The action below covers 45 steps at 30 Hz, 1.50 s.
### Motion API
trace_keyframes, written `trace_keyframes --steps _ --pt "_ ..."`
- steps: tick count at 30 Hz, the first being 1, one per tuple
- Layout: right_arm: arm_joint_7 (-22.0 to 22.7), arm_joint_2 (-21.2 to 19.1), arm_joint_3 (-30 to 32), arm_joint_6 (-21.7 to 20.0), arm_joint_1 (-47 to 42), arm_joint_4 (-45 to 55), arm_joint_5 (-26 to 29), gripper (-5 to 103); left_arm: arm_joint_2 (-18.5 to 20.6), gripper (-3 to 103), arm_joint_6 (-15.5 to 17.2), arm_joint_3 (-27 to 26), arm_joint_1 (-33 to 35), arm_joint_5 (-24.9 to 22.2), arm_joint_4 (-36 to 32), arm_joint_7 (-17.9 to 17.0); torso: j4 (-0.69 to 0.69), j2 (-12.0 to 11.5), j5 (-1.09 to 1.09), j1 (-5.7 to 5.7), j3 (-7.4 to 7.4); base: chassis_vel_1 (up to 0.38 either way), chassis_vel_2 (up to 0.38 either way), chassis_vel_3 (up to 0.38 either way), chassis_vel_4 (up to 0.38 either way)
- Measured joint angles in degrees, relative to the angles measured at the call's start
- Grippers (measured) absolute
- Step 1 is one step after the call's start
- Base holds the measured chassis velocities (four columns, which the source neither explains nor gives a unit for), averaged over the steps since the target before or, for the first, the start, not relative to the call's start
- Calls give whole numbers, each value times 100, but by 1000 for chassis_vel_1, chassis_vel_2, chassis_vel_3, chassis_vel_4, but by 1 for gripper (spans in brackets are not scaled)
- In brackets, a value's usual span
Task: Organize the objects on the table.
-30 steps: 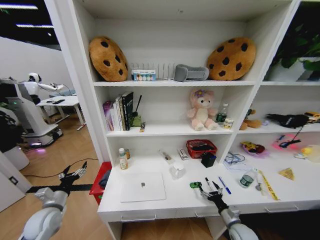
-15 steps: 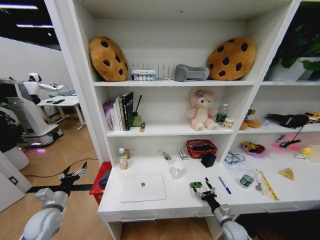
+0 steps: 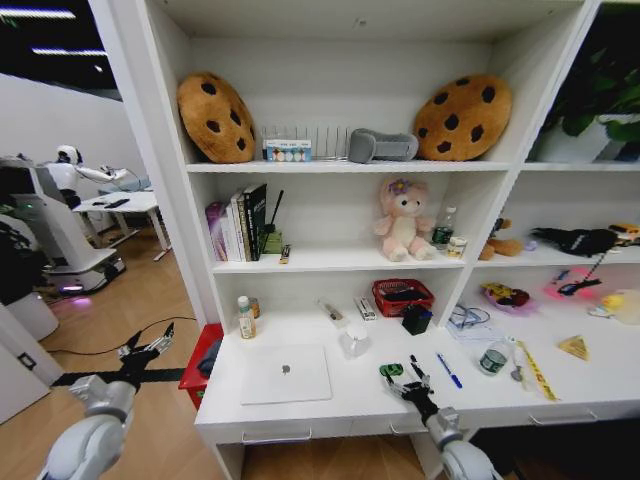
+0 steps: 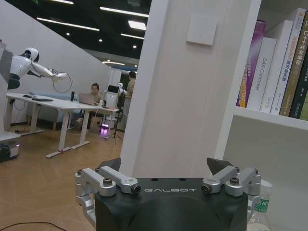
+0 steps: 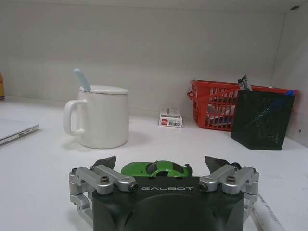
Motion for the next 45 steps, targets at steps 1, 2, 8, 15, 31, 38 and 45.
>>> trace_keyframes --steps 1,2,8,15,31,38,45 --pt "1 18 -22 -2 22 -16 -6 100 0 100 0 -2 2 -2 -3 1 0 0 0 0 0 0 0 0 0" --pt "1 18 -22 -2 22 -16 -6 100 0 100 0 -2 2 -2 -3 1 0 0 0 0 0 0 0 0 0" --pt "20 58 -94 -7 154 -137 -2 100 28 100 0 -15 2 -23 -25 2 0 0 0 0 0 0 0 0 0" --pt "20 9 -77 -7 189 -227 48 100 10 100 2 31 -38 -21 0 -8 0 0 0 0 0 0 0 0 0" --pt "24 91 -288 -32 446 -538 83 100 42 100 41 38 -54 -56 -86 -31 0 0 0 0 -1 0 0 0 0" --pt "17 81 -302 -15 453 -583 79 100 43 100 57 54 -68 -57 -108 -46 0 0 -1 0 -1 0 0 0 0" --pt "-6 78 -321 -15 425 -550 53 88 54 100 64 42 -62 -79 -127 -57 0 1 0 -1 -1 0 0 0 0"
